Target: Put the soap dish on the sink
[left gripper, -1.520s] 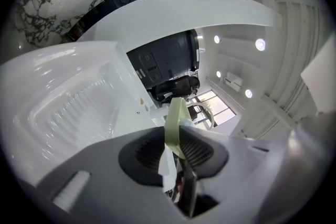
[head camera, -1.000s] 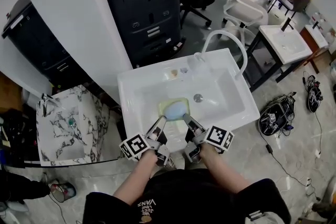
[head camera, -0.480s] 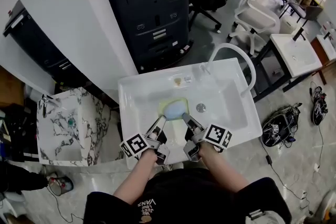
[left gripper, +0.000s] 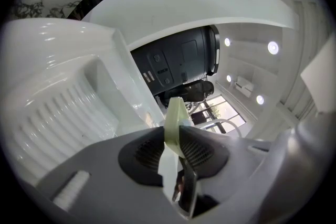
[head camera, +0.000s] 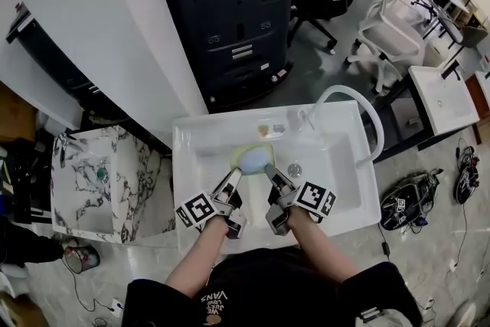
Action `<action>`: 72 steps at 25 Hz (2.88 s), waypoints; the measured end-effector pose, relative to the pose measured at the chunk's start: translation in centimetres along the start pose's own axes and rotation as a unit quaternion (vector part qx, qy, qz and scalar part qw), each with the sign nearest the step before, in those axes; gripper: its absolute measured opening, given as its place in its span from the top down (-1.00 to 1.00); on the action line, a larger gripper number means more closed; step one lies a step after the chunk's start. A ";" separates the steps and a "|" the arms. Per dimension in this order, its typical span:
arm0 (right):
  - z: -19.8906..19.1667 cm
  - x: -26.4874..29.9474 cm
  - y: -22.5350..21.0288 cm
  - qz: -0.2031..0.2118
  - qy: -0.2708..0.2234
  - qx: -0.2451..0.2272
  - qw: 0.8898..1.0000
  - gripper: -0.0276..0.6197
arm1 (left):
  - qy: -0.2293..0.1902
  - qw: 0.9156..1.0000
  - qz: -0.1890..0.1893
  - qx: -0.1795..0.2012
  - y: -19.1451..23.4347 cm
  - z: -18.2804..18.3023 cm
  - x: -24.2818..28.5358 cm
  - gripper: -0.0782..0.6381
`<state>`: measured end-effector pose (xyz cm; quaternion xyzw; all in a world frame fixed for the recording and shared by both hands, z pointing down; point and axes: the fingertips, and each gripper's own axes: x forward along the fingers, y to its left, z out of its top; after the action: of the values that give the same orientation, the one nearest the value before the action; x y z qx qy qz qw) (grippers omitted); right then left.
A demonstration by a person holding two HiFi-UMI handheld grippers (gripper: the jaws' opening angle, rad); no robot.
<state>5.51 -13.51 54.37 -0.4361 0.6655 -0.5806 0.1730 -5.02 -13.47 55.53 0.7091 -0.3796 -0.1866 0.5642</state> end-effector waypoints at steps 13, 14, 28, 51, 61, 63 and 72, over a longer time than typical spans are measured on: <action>2.2 3.8 -2.9 -0.019 0.019 -0.007 1.000 0.67 | -0.008 1.000 0.028 -0.011 3.2 1.2 3.8 0.40; 2.3 4.2 -3.1 -0.020 0.020 -0.008 1.000 0.67 | -0.009 0.999 0.031 -0.012 3.6 1.3 4.0 0.40; 2.9 8.3 -6.2 -0.031 0.030 0.002 0.999 0.67 | -0.017 0.998 0.062 -0.019 7.6 2.9 6.5 0.40; 3.6 10.9 -9.5 -0.057 0.021 0.015 0.998 0.67 | -0.031 0.993 0.101 -0.045 10.8 3.4 8.8 0.40; 3.7 11.2 -9.4 -0.054 0.022 0.003 0.998 0.67 | -0.039 0.993 0.100 -0.047 11.0 3.6 8.9 0.39; 3.6 11.2 -9.3 -0.054 0.022 -0.001 0.998 0.65 | -0.039 0.993 0.098 -0.044 11.0 3.6 9.0 0.39; 3.7 9.4 -9.7 -0.069 0.027 -0.045 0.996 0.58 | -0.047 0.992 0.095 -0.062 11.1 3.7 8.9 0.40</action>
<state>6.63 -22.58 64.90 -0.4721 0.6639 -0.5722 0.0949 -5.49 -23.43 66.40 0.6241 -0.4589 -0.1883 0.6037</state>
